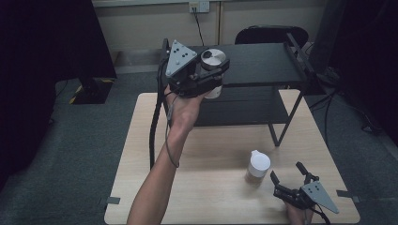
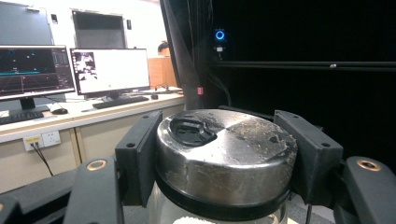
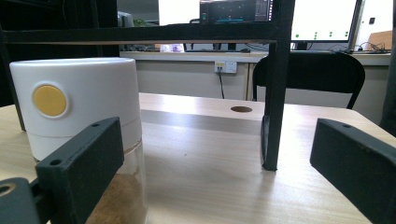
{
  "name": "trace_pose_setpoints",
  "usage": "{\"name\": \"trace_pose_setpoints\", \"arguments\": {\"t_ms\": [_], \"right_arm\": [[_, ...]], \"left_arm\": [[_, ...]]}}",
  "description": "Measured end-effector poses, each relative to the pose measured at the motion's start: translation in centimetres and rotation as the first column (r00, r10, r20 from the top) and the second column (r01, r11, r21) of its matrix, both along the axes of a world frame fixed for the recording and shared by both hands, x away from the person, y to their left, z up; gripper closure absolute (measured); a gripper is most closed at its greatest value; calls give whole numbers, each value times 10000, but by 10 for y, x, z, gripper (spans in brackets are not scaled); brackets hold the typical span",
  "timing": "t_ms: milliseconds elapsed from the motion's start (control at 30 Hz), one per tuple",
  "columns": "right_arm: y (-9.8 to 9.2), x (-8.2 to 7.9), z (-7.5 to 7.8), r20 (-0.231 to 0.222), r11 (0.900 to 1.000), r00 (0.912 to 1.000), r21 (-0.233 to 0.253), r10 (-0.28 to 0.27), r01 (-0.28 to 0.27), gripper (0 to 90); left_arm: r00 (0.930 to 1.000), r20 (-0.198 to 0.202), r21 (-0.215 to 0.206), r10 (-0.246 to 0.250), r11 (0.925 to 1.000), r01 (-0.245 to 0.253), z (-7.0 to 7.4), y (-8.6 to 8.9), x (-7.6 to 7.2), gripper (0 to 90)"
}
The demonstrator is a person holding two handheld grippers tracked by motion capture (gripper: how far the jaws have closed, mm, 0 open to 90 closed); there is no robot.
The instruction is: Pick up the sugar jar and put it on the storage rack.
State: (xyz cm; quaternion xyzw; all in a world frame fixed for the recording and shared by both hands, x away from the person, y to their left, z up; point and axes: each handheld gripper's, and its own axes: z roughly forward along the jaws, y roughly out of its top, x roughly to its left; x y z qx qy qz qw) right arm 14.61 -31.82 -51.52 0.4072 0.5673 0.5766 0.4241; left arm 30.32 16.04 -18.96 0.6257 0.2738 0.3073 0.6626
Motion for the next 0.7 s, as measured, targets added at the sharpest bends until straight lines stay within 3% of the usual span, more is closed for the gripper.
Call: {"name": "trace_pose_setpoints", "arguments": {"t_ms": [133,300,467,700], "right_arm": [[0,0,0,7,10000,10000,6,1,-1,15],[0,0,0,-2,10000,10000,0,25,-25,15],[-1,0,0,4,10000,10000,8,53,-53,15],[-1,0,0,3,10000,10000,6,70,-70,15]], "left_arm": [[9998,7,182,199,9996,-199,5,-5,8,353],[9985,-168,48,523,9986,-523,4,-6,26,353],[9954,-370,-425,887,9950,-902,1,-5,42,353],[9931,-458,-444,1076,9930,-1096,-1,-10,49,353]]}}
